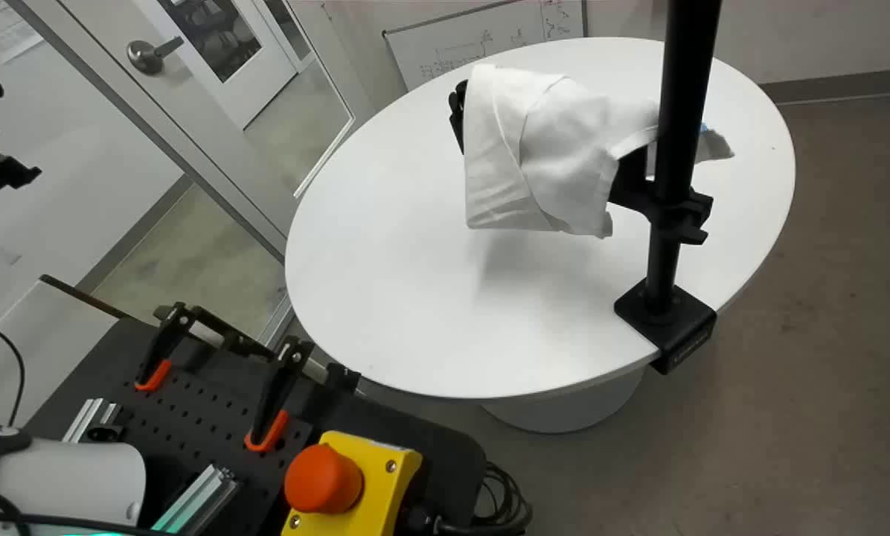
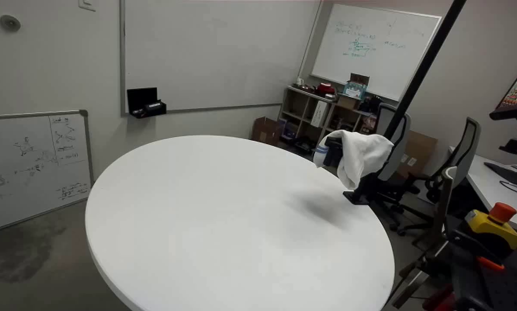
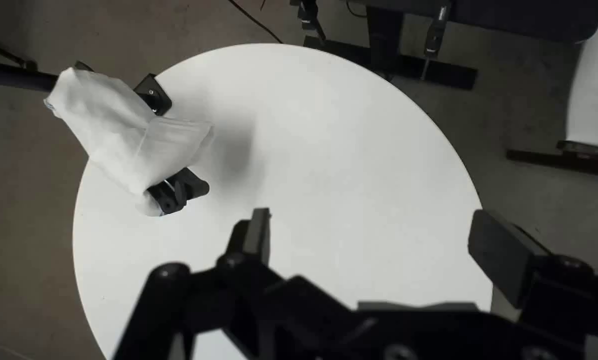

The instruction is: Unhang the towel from the black stand and place it on the table

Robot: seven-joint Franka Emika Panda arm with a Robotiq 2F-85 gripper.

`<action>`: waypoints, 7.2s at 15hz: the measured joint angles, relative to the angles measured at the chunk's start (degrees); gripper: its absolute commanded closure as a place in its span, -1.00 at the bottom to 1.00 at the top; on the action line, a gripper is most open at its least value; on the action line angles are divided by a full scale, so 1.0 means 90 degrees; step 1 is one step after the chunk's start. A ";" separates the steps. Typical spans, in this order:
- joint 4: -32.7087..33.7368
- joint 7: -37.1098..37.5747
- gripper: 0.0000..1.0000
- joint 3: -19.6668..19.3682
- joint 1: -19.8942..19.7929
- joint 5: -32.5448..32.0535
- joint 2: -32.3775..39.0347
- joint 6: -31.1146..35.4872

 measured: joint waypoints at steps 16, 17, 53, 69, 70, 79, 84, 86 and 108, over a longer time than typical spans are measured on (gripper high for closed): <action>0.0051 0.1167 -1.00 -0.0897 -0.0428 -0.0140 0.0236 0.1030; 0.0056 0.1305 -1.00 -0.1035 -0.0544 -0.0141 0.0314 0.1169; 0.0159 0.6043 -1.00 -0.2813 -0.1490 -0.1201 0.2418 0.3479; 0.0196 0.7101 -1.00 -0.3527 -0.1511 -0.1017 0.3808 0.5454; 0.0211 0.7228 -1.00 -0.3577 -0.1463 -0.1037 0.3900 0.5534; 0.0385 0.7911 -1.00 -0.3919 -0.1036 -0.1218 0.4405 0.5633; 0.0364 0.8003 -1.00 -0.3974 -0.0899 -0.1353 0.4503 0.5633; 0.0351 0.8011 -1.00 -0.3977 -0.0867 -0.1403 0.4520 0.5633; 0.0168 0.8014 0.55 -0.3979 -0.0644 -0.1568 0.4539 0.5617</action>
